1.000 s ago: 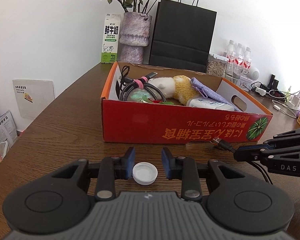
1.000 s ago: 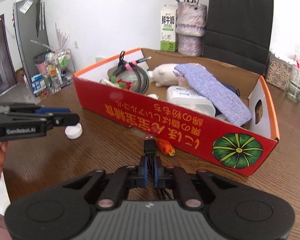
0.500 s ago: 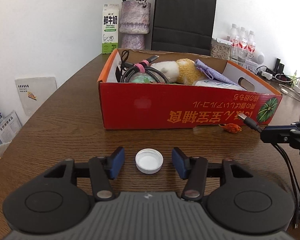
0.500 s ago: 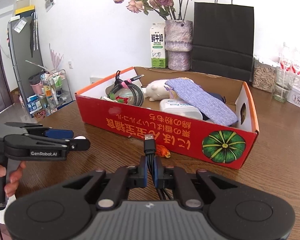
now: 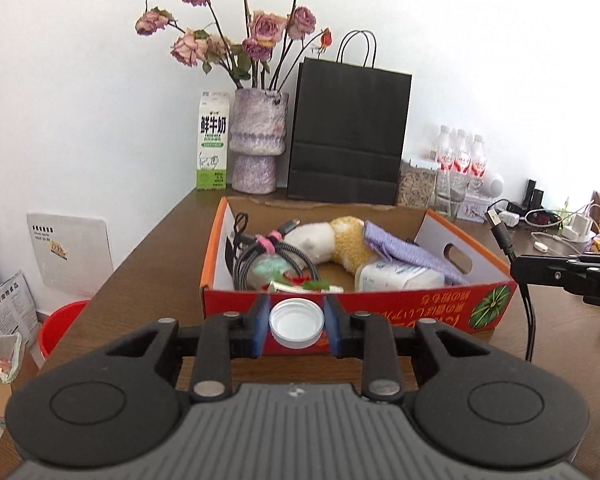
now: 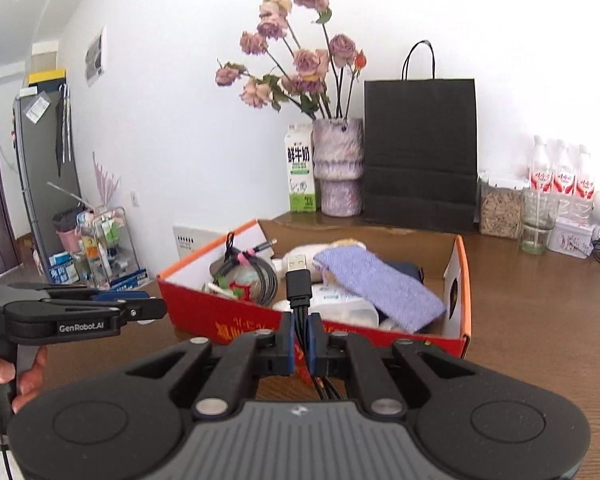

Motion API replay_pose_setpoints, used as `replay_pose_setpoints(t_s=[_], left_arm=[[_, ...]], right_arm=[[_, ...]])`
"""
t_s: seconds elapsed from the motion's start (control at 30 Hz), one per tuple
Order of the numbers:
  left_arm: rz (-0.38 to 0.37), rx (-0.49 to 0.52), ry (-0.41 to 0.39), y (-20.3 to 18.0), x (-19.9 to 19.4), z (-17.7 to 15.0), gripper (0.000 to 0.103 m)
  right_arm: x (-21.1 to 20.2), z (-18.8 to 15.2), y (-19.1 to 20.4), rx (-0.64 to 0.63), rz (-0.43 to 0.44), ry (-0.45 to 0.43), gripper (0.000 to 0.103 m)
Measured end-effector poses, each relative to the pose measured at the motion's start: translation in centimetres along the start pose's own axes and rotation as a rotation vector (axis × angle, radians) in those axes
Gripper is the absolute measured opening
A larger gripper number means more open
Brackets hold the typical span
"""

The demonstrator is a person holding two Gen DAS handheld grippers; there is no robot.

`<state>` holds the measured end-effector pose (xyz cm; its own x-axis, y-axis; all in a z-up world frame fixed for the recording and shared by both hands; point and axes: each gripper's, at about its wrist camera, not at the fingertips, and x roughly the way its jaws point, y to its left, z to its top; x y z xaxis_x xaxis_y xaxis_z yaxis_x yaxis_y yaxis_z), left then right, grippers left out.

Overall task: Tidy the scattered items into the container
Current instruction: 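Lift the cap and cable and carry both toward the box, then lower the cap and cable into the box and open both tools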

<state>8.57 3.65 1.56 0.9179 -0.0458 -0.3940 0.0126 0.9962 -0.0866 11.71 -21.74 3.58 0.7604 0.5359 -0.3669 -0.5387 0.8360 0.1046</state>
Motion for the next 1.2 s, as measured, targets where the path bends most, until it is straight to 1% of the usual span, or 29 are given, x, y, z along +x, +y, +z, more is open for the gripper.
replay_pose_setpoints(t_s=[0.1,0.17,0.37,0.5,0.63,0.73,0.83,1.0,1.2], left_arm=[[-0.013,0.007,-0.043,-0.5,-0.3,1.3,0.029],[-0.021,0.012,-0.067,-0.8,-0.4,2.1,0.029],[-0.038,0.023,-0.121,-1.8,0.1,4.2,0.029],[-0.042,0.026,-0.135,-2.3,0.8,5.4,0.029],[-0.039,0.020,-0.152,-2.5,1.9,6.7,0.029],[-0.025,0.002,-0.142,-2.5,3.6,7.3,0.029],[-0.018,-0.024,-0.117,-2.2,5.5,7.2,0.029],[-0.002,-0.048,-0.070,-1.9,9.1,5.9,0.029],[0.036,-0.046,-0.050,-1.5,12.7,4.2,0.029]], right_arm=[[-0.2,1.3,0.0,0.008,-0.001,-0.053,0.005],[-0.1,2.3,0.0,0.011,0.002,-0.084,0.001],[0.3,5.1,-0.2,0.013,-0.012,-0.170,0.001],[1.1,7.4,-0.6,0.017,-0.015,-0.203,0.001],[2.4,9.3,-1.2,0.023,-0.022,-0.214,0.001],[4.4,10.0,-1.6,0.027,-0.039,-0.194,0.001],[7.2,9.6,-2.4,0.057,-0.051,-0.142,0.001],[12.0,7.2,-4.1,0.127,-0.090,-0.057,0.001],[15.4,4.2,-5.0,0.162,-0.109,-0.014,0.001]])
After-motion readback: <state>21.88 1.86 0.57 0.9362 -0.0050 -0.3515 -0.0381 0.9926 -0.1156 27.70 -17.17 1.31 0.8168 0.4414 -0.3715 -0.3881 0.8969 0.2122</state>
